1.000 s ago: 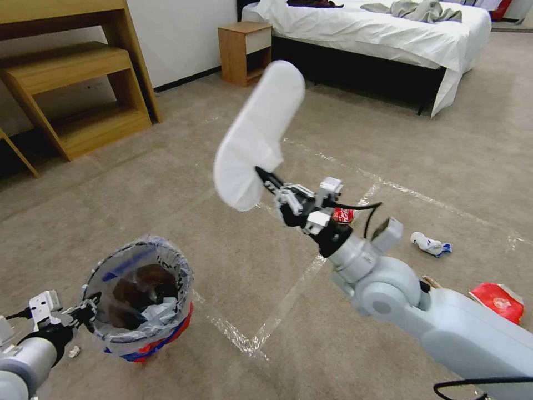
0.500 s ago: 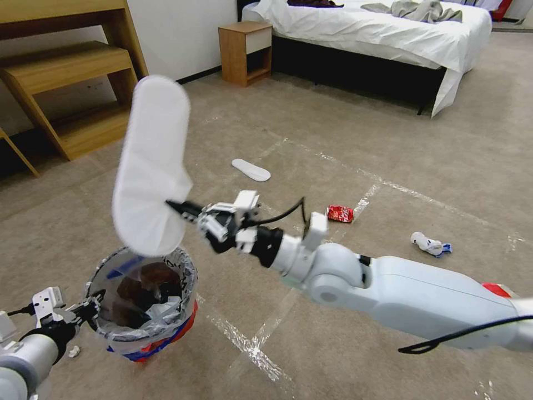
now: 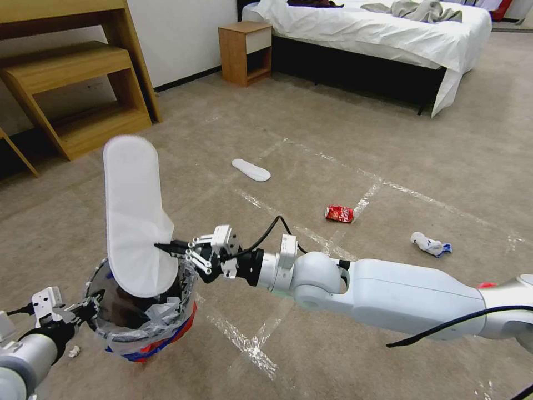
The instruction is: Pick up the trash bin and place the garbage on the floor into it.
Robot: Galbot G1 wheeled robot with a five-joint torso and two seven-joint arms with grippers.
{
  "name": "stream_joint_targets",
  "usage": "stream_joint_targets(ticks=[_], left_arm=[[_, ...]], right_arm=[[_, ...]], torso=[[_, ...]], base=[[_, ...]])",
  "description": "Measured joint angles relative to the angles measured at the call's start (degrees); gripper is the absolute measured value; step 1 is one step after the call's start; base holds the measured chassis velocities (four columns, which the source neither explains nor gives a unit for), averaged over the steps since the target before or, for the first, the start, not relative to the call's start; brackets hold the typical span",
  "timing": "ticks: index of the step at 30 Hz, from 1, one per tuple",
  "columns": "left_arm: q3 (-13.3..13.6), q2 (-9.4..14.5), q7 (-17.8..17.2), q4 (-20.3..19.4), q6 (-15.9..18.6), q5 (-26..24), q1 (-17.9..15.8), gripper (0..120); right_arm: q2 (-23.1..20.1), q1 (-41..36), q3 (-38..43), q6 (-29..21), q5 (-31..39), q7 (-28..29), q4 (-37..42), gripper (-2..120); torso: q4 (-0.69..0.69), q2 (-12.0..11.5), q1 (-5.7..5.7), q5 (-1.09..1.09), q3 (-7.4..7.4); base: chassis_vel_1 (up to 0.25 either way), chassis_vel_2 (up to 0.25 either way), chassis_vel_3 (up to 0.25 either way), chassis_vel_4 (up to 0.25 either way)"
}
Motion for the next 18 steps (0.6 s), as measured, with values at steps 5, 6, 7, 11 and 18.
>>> stream_joint_targets(ticks=[5,6,7,11,18], left_arm=[[-0.1,-0.1,0.1,-0.2,0.0,0.0,0.2,1],[-0.1,-0.2,0.1,-0.3,0.0,0.0,0.2,1],[-0.2,-0.2,0.1,-0.3,-0.1,0.0,0.3,1],[-0.2,-0.3,0.2,-0.5,-0.1,0.0,0.3,1],[-0.2,-0.5,0.2,-0.7,-0.1,-0.1,0.3,1]], right_arm=[[0.7,-1.0,0.2,0.5,-3.4,0.1,-2.2,0],[0.9,-1.4,0.4,0.6,-4.4,0.1,-2.8,0],[1.1,-1.7,0.6,0.8,-5.2,0.1,-3.4,0],[2.9,-3.1,1.3,2.1,-7.7,0.1,-6.2,0],[6.0,-4.5,1.4,3.2,-9.9,0.1,-9.0,0]], torso=[[0.00,0.0,0.00,0.00,0.00],[0.00,0.0,0.00,0.00,0.00],[0.00,0.0,0.00,0.00,0.00],[0.00,0.0,0.00,0.00,0.00],[0.00,0.0,0.00,0.00,0.00]], base=[[0.000,0.000,0.000,0.000],[0.000,0.000,0.000,0.000],[0.000,0.000,0.000,0.000],[0.000,0.000,0.000,0.000],[0.000,0.000,0.000,0.000]])
